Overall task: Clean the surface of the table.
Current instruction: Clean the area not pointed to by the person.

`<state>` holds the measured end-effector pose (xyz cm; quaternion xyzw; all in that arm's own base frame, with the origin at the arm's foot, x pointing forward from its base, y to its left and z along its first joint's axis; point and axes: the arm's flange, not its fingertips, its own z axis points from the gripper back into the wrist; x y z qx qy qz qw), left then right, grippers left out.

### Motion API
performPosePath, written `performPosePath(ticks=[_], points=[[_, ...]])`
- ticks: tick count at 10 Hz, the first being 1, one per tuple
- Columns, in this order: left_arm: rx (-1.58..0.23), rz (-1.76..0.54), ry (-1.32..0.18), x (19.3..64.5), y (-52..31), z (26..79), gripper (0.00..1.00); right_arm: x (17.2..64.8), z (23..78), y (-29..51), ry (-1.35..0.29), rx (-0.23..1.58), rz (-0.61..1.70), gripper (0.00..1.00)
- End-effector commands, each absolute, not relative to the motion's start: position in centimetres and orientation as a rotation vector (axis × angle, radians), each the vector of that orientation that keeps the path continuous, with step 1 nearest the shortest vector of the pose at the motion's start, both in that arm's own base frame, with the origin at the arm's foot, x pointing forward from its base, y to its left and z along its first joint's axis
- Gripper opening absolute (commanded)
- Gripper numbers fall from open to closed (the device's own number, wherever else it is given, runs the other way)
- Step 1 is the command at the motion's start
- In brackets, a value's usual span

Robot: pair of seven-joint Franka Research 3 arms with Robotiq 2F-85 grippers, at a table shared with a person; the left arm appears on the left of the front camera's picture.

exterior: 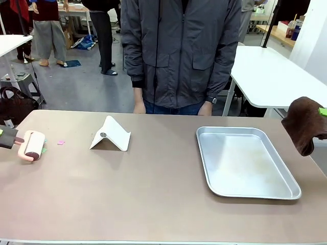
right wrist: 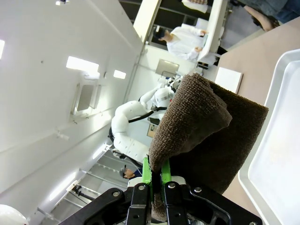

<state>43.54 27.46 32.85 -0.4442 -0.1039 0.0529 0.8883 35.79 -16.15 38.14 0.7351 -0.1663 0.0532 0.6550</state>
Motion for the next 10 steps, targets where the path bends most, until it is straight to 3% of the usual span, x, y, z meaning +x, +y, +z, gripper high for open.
performPosePath(ticks=[1,10], points=[[-0.871,0.054,-0.134,42.0,25.2,31.7,0.22,35.6,38.7,-16.1,-0.389,1.677,0.132,0.09],[-0.860,0.027,0.013,44.4,19.0,31.4,0.22,35.6,38.7,-16.1,-0.389,1.677,0.132,0.09]])
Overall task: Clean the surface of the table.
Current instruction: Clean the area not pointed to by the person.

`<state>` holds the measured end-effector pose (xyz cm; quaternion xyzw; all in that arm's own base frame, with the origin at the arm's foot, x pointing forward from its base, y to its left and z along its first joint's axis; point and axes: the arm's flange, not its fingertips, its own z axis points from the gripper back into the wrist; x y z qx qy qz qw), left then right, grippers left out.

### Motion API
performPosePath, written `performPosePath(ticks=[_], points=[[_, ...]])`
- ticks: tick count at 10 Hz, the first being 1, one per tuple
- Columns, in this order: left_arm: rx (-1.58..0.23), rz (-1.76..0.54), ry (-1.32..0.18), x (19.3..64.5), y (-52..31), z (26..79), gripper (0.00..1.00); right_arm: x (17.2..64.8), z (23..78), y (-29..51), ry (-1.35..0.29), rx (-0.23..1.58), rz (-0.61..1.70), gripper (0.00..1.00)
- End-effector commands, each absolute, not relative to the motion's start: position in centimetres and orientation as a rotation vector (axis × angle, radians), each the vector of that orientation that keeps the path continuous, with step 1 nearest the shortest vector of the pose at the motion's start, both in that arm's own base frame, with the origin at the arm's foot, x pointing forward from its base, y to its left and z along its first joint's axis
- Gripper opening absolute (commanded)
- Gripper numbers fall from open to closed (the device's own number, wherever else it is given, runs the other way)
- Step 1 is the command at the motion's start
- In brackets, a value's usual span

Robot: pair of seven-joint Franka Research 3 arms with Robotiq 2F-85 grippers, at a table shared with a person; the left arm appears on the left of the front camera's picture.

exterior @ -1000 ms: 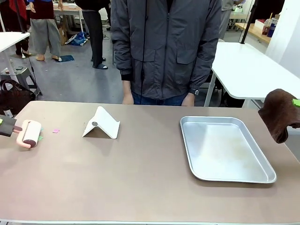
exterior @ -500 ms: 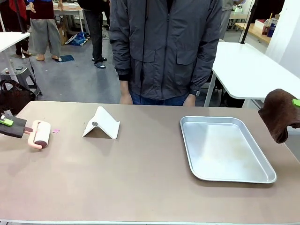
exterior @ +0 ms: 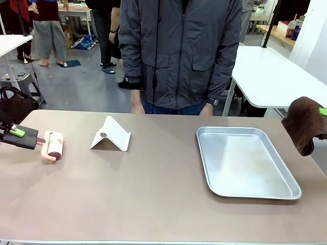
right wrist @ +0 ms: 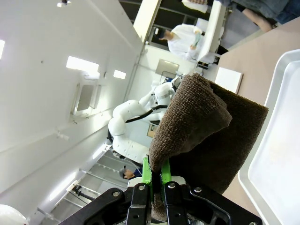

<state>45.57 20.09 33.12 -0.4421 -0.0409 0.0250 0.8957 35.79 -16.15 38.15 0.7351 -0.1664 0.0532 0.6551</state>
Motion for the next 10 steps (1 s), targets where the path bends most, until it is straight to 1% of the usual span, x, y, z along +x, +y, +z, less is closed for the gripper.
performPosePath(ticks=[1,4,6,10], points=[[-0.858,0.028,0.029,45.0,18.5,31.2,0.22,35.6,38.7,-16.1,-0.389,1.677,0.132,0.09],[-0.887,0.031,0.143,47.0,16.9,30.3,0.22,35.6,38.7,-16.1,-0.389,1.677,0.132,0.09],[-0.876,0.041,0.164,47.9,16.3,29.6,0.22,35.6,38.7,-16.1,-0.389,1.677,0.132,0.09],[-0.953,0.045,0.111,48.0,15.9,31.5,0.22,35.6,38.7,-16.1,-0.389,1.677,0.132,0.09]])
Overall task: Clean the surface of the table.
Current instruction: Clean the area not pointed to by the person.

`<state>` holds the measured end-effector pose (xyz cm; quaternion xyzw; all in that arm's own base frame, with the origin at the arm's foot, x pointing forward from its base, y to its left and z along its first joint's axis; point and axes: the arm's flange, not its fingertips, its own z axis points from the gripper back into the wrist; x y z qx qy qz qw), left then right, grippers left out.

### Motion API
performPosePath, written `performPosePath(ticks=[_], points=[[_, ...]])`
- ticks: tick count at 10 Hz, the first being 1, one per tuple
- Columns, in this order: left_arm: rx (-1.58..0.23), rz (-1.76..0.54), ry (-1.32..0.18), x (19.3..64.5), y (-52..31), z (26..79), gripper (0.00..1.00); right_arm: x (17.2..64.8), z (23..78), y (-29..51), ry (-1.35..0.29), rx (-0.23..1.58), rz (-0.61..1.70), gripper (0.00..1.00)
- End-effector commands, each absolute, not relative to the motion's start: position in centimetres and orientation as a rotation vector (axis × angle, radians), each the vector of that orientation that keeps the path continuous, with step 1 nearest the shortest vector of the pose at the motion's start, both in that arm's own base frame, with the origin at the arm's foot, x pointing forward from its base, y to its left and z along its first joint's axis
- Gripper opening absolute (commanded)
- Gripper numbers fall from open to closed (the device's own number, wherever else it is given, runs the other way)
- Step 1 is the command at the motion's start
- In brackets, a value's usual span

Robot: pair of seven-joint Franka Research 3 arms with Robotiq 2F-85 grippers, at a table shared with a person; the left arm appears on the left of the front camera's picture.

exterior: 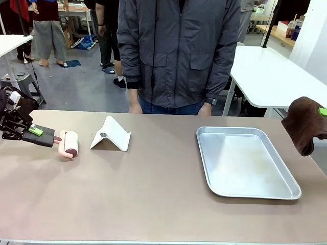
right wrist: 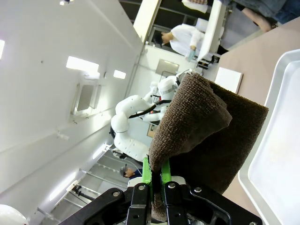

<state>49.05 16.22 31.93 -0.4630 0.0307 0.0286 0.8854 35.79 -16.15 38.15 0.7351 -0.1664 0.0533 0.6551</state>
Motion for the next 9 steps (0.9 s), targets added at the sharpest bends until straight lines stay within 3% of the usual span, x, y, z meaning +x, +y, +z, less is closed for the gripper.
performPosePath(ticks=[1,9], points=[[-0.985,0.049,0.092,48.0,16.5,32.3,0.22,35.6,38.7,-16.1,-0.389,1.677,0.132,0.09],[-1.199,0.173,-0.105,46.2,25.4,37.3,0.22,35.6,38.7,-16.1,-0.389,1.677,0.132,0.09]])
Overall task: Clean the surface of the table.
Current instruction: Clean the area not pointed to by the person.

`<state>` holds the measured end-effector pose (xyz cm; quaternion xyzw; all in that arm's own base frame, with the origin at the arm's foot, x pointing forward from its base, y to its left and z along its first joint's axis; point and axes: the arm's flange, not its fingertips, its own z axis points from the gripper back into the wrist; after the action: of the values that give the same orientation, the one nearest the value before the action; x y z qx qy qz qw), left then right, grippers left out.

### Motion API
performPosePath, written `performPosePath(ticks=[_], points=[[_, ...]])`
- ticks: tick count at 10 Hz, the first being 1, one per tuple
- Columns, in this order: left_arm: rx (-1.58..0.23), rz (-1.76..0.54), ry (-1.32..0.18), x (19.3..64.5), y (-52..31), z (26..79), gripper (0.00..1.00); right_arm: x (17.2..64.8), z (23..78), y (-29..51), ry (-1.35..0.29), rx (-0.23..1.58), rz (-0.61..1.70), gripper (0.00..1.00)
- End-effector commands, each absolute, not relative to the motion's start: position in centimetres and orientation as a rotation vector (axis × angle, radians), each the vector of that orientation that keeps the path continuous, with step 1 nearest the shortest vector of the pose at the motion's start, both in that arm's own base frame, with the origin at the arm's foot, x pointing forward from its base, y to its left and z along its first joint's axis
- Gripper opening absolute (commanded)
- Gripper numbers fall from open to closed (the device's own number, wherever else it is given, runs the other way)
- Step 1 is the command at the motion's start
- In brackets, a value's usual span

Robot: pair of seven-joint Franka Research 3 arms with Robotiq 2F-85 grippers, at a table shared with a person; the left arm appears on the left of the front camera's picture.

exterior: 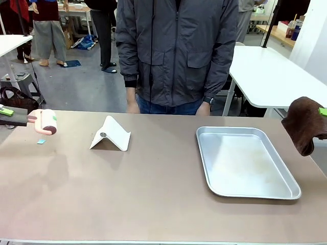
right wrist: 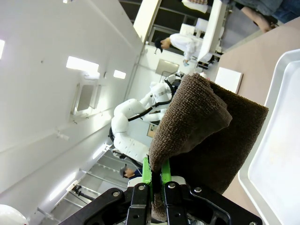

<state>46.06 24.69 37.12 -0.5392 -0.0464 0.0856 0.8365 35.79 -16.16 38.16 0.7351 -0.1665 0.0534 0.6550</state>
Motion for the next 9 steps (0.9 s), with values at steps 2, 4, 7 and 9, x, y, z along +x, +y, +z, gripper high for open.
performPosePath(ticks=[2,4,7,9], points=[[-1.221,0.202,-0.079,44.9,27.1,36.9,0.22,35.6,38.7,-16.1,-0.389,1.677,0.132,0.09],[-1.225,0.191,-0.078,43.1,29.0,36.8,0.22,35.6,38.7,-16.1,-0.389,1.677,0.132,0.09],[-1.231,0.174,-0.076,42.2,30.8,36.2,0.22,35.6,38.7,-16.1,-0.389,1.677,0.132,0.09],[-1.227,0.163,-0.089,42.1,30.7,36.2,0.22,35.6,38.7,-16.1,-0.389,1.677,0.132,0.09]])
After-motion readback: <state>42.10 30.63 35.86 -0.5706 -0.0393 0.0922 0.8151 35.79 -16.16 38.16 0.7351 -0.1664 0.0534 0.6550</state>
